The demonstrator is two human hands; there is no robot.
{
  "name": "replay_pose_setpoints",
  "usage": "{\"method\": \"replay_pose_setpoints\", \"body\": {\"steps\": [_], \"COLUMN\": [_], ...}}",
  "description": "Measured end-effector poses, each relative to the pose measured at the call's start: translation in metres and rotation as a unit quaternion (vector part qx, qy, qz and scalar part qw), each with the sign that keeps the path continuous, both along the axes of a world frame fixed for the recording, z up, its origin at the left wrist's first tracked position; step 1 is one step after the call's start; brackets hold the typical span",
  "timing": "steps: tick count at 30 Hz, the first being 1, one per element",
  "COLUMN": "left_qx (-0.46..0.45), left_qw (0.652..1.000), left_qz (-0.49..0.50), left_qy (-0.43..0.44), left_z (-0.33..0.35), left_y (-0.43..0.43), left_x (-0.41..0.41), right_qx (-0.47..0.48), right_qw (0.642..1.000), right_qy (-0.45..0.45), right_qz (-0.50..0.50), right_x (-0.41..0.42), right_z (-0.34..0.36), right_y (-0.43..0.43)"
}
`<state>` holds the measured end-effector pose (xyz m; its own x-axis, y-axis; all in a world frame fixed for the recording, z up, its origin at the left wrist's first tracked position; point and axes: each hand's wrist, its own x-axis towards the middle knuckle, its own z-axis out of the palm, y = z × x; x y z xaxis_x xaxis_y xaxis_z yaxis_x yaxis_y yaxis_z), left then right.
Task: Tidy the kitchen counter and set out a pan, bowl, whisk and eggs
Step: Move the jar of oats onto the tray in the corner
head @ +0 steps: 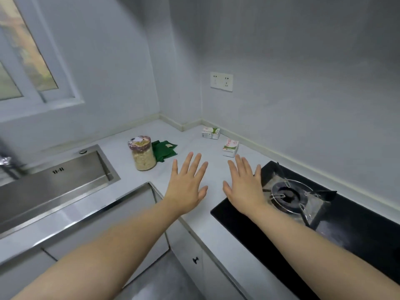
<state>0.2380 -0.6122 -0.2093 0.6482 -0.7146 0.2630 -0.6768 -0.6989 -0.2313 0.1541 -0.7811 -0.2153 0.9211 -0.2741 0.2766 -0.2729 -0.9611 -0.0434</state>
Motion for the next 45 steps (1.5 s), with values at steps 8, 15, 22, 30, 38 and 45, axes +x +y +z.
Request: {"method": "replay_pose_setpoints", "body": {"steps": [8,15,22,30,38,45], "left_qx": [-0.042,-0.042,-0.109,-0.355,-0.416,-0.424], "left_qw": [0.996,0.992,0.971,0.898,0.703,0.670], "left_qz": [0.068,0.103,0.131,0.128,0.067,0.031], "left_qy": [0.040,0.067,0.168,0.225,0.573,0.609], "left_z": [-0.003,-0.025,-0.044,-0.062,-0.115,-0.128], "left_y": [0.018,0.052,0.078,0.116,0.144,0.141], "left_x": [0.081,0.134,0.210,0.327,0.411,0.425], "right_qx": [0.029,0.071,0.111,0.299,0.630,0.753], "right_qw": [0.997,0.991,0.985,0.947,0.767,0.644], "right_qy": [0.025,0.047,0.076,0.105,0.110,0.083], "right_qz": [0.062,0.106,0.106,0.058,-0.048,-0.108], "right_x": [0.112,0.170,0.224,0.313,0.407,0.432], "right_z": [-0.006,-0.025,-0.041,-0.039,-0.049,-0.066], "right_y": [0.011,0.044,0.063,0.104,0.141,0.151]}}
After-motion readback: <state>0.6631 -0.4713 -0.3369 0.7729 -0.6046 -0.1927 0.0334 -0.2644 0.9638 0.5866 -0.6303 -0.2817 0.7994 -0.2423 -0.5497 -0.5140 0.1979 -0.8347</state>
